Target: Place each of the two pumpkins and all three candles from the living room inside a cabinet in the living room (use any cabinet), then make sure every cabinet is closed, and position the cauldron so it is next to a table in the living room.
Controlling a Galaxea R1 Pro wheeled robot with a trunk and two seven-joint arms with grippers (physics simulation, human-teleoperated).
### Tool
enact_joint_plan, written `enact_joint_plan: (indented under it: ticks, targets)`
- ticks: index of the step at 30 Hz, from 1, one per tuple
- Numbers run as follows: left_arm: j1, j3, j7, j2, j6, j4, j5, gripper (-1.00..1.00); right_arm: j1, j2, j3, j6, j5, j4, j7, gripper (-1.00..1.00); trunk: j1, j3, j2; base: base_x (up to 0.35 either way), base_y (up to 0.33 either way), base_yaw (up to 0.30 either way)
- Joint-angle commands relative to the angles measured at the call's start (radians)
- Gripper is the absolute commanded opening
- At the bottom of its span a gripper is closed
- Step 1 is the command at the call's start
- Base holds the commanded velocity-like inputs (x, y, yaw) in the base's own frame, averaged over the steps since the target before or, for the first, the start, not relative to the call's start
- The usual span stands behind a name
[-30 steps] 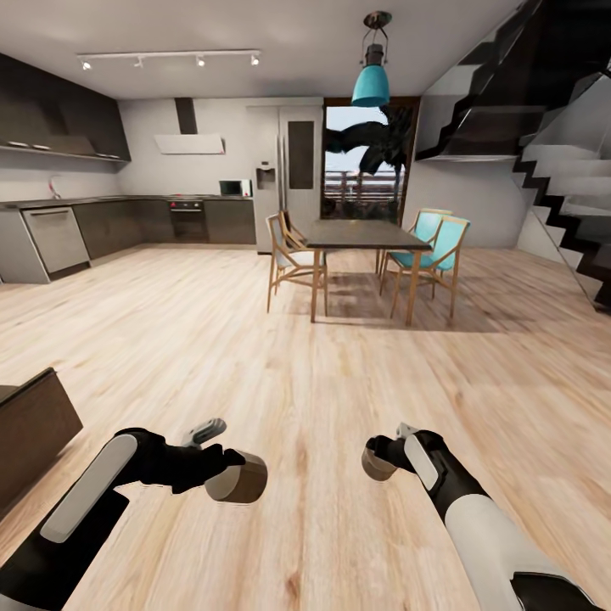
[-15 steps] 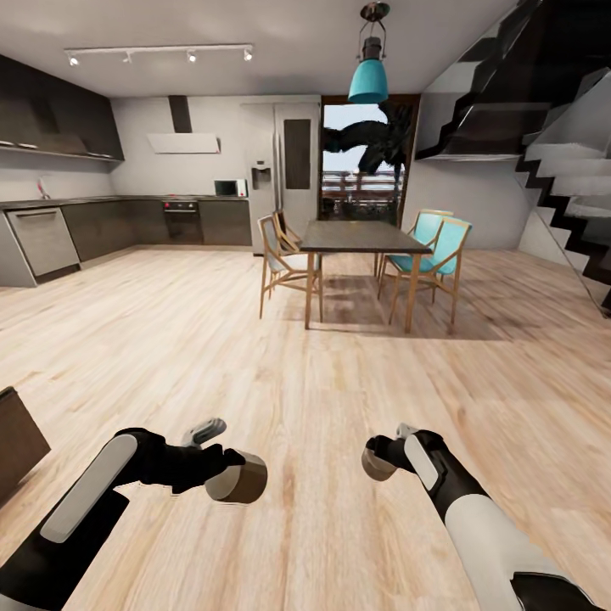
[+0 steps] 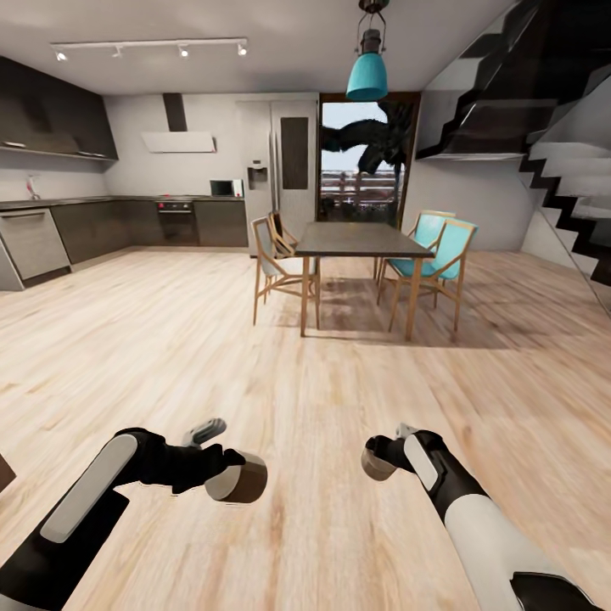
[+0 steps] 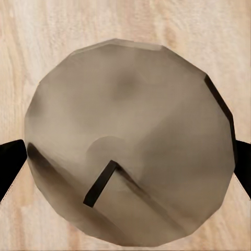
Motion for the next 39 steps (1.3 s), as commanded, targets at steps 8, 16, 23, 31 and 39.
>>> enact_joint_plan:
  ticks: [8, 16, 23, 31, 39]
  targets:
    - [-0.001, -0.001, 0.009, 0.001, 0.000, -0.001, 0.010, -1.00, 0.000, 0.000, -0.004, 0.003, -0.012, -0.002, -0.007, -1.00, 0.000, -0.001, 0.000, 0.314, -0.077, 0.000]
    - [-0.001, -0.001, 0.009, 0.001, 0.000, -0.001, 0.010, -1.00, 0.000, -0.001, -0.004, 0.003, -0.012, -0.002, -0.008, -1.00, 0.000, -0.001, 0.000, 0.314, -0.077, 0.000]
    - [-0.001, -0.001, 0.009, 0.001, 0.000, -0.001, 0.010, -1.00, 0.000, 0.001, -0.004, 0.003, -0.012, -0.002, -0.008, -1.00, 0.000, -0.001, 0.000, 0.314, -0.078, 0.000]
    - [-0.001, -0.001, 0.009, 0.001, 0.000, -0.001, 0.010, -1.00, 0.000, 0.000, -0.004, 0.003, -0.012, -0.002, -0.008, -1.00, 0.000, -0.001, 0.000, 0.314, -0.078, 0.000]
    - [-0.001, -0.001, 0.009, 0.001, 0.000, -0.001, 0.010, -1.00, 0.000, 0.001, -0.004, 0.002, -0.012, -0.002, -0.008, -1.00, 0.000, -0.001, 0.000, 0.314, -0.078, 0.000]
